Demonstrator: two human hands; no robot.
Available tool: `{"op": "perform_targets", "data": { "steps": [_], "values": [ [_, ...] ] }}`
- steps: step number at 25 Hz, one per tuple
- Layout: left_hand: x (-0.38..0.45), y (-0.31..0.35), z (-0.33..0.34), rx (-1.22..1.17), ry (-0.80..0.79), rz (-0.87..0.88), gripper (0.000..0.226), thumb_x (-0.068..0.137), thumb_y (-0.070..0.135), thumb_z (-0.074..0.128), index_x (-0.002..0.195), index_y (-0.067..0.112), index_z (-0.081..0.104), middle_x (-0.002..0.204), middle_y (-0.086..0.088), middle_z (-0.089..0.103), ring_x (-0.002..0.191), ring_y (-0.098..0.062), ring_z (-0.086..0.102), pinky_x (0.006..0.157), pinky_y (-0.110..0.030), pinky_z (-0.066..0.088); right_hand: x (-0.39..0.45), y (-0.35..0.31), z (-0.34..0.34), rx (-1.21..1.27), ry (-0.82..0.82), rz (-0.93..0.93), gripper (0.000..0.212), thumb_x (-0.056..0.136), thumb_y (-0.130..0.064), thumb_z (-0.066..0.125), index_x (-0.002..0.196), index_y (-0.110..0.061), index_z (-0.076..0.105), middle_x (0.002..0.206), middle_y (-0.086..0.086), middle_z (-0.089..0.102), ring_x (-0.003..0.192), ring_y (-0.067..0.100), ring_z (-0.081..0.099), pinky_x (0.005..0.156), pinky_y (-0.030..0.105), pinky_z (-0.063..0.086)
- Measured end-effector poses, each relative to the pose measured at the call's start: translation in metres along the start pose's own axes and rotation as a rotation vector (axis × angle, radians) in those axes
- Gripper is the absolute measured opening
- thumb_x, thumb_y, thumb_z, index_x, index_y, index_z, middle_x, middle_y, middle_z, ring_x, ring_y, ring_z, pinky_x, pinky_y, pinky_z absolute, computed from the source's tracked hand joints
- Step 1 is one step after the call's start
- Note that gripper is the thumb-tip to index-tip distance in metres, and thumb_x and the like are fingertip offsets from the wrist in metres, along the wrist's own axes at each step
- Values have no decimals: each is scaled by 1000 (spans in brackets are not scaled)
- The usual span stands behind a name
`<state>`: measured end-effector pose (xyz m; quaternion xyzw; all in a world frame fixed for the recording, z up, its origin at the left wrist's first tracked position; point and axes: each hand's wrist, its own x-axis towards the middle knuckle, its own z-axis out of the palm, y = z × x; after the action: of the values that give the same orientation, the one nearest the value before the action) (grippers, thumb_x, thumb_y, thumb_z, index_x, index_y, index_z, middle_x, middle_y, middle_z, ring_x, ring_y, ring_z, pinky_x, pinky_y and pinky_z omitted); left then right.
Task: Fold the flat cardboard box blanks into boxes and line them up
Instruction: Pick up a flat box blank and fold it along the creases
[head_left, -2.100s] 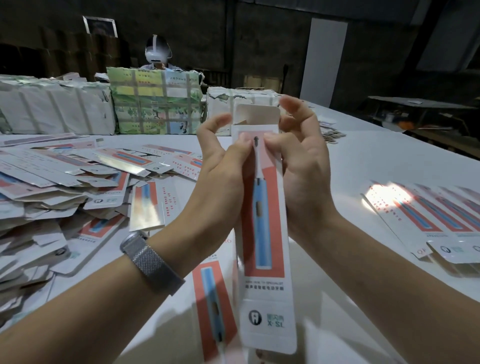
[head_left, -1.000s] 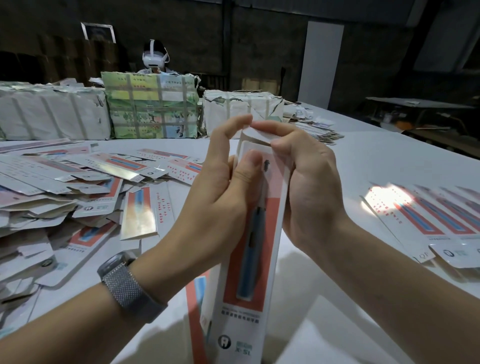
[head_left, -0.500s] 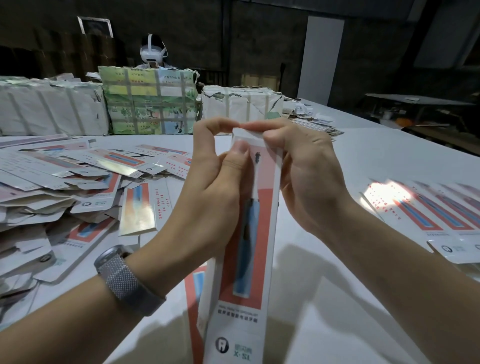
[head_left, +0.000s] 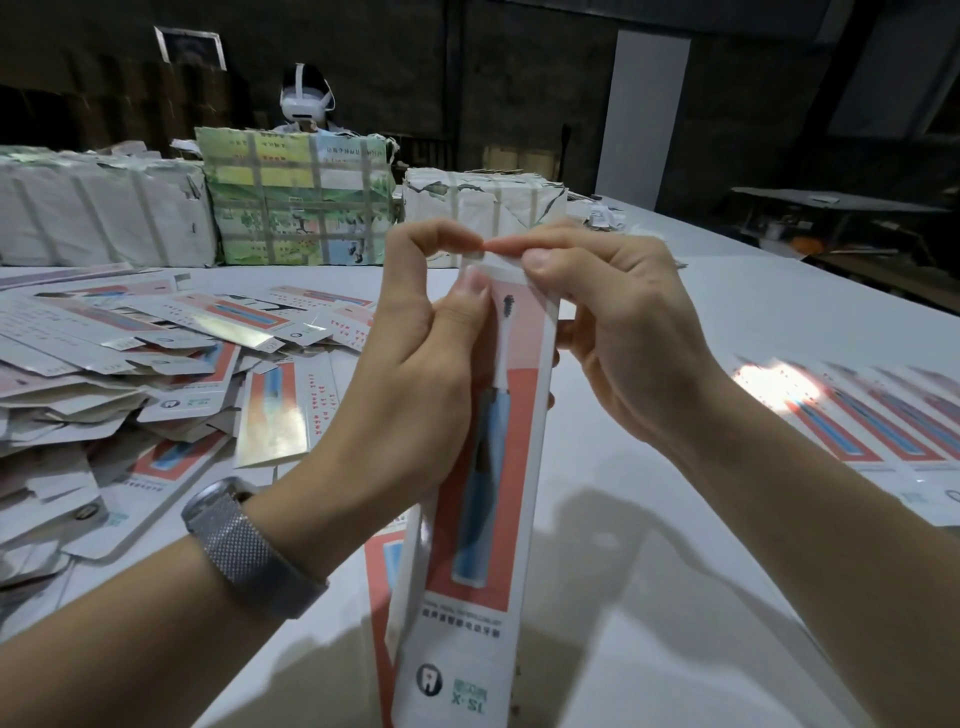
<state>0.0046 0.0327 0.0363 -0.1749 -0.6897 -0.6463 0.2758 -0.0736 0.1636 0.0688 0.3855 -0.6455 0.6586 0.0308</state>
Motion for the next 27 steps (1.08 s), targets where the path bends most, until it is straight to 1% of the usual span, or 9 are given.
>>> {"op": "perform_targets", "data": {
  "steps": [2, 4, 9, 12, 13, 17, 22, 25, 27],
  "values": [
    [0, -2, -1, -47, -18, -27, 14, 110, 23, 34, 108, 34, 41, 84, -11, 73, 66, -29, 72, 55, -35, 59, -1, -1, -1, -27, -27, -28, 23, 89, -17, 52, 91, -16, 75, 86, 3, 58, 77, 34, 62, 55, 44, 50],
    [0, -2, -1, -75, -32, -40, 10, 109, 23, 34, 106, 31, 39, 84, -15, 73, 64, -27, 72, 55, -29, 57, 0, -3, -3, -72, -47, -61, 22, 90, -15, 52, 90, -16, 74, 85, -2, 58, 77, 36, 63, 54, 50, 51],
    [2, 2, -1, -18, 49, -9, 7, 109, 24, 36, 105, 29, 39, 86, -28, 64, 64, -37, 68, 53, -39, 59, -8, 3, 12, 4, -10, -83, 21, 95, -18, 51, 95, -13, 72, 91, 3, 59, 71, 31, 63, 57, 64, 46],
    [2, 4, -1, 42, 90, -5, 9, 110, 25, 36, 103, 31, 39, 86, -23, 62, 66, -39, 68, 58, -49, 61, -11, 7, 19, 13, 16, -85, 22, 96, -21, 50, 101, -12, 70, 101, 17, 60, 73, 34, 63, 63, 65, 46],
    [3, 4, -1, 76, 93, 9, 10, 110, 26, 36, 103, 33, 39, 83, -17, 63, 65, -35, 68, 60, -49, 62, -11, 7, 20, -13, 26, -101, 23, 97, -21, 50, 103, -11, 70, 102, 18, 60, 77, 33, 63, 66, 62, 50],
    [7, 3, 2, 99, 146, 7, 13, 110, 20, 38, 102, 30, 38, 66, 7, 60, 54, -3, 57, 51, -19, 48, -11, 10, 21, -386, 164, -202, 22, 99, -27, 54, 117, -22, 66, 105, -2, 52, 98, 10, 57, 86, 38, 55],
    [15, 9, 1, -252, 166, -154, 9, 109, 19, 40, 103, 26, 40, 73, 3, 67, 62, -5, 62, 55, -21, 53, -21, 9, 34, -774, 152, -261, 63, 88, -38, 59, 146, -17, 47, 122, 1, 35, 116, 17, 44, 95, 35, 54],
    [17, 9, -3, -263, 126, -165, 7, 108, 25, 43, 103, 26, 48, 68, 10, 67, 61, -2, 62, 49, -16, 48, -19, 7, 31, -916, 136, -232, 80, 81, -39, 64, 152, -13, 37, 130, 7, 33, 121, 22, 38, 92, 39, 55],
    [20, 2, -6, -199, 48, -169, 5, 101, 31, 48, 104, 31, 52, 79, 11, 72, 72, -3, 67, 59, -19, 52, -15, 6, 25, -894, 150, -218, 79, 81, -33, 66, 152, -14, 37, 129, 7, 34, 120, 22, 38, 89, 40, 56]
  ]
}}
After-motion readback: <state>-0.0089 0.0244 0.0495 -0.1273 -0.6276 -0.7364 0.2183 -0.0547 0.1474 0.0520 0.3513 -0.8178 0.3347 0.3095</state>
